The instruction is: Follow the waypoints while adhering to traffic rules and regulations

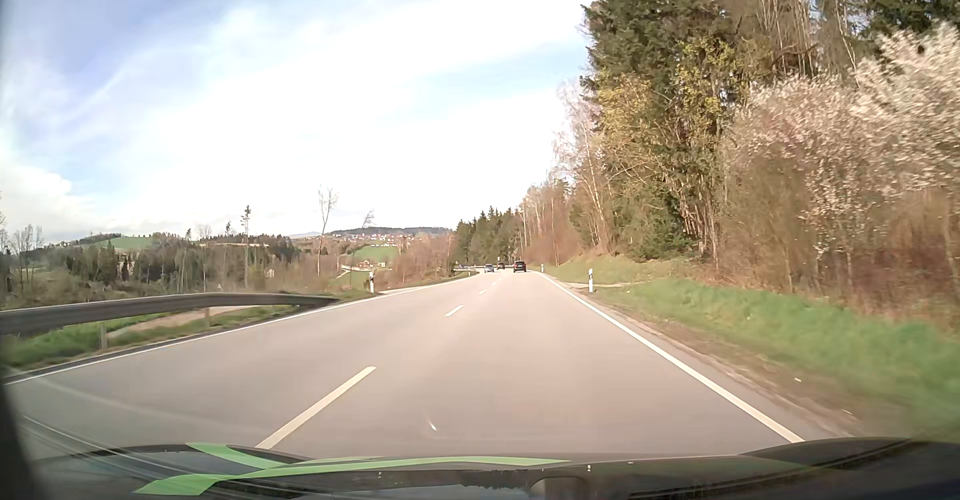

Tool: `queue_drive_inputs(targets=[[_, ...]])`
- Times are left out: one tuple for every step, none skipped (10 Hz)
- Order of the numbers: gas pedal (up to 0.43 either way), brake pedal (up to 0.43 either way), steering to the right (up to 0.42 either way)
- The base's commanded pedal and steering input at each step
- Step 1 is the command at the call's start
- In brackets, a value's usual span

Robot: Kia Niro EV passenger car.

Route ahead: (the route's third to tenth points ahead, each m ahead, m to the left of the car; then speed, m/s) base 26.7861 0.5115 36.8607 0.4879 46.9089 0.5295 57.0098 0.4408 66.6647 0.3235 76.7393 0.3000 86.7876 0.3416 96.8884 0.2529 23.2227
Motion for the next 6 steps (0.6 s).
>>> queue_drive_inputs(targets=[[0.169,0.0,0.001],[0.169,0.0,0.001],[0.169,0.0,0.001],[0.169,0.0,0.001],[0.169,0.0,0.001],[0.169,0.0,0.001]])
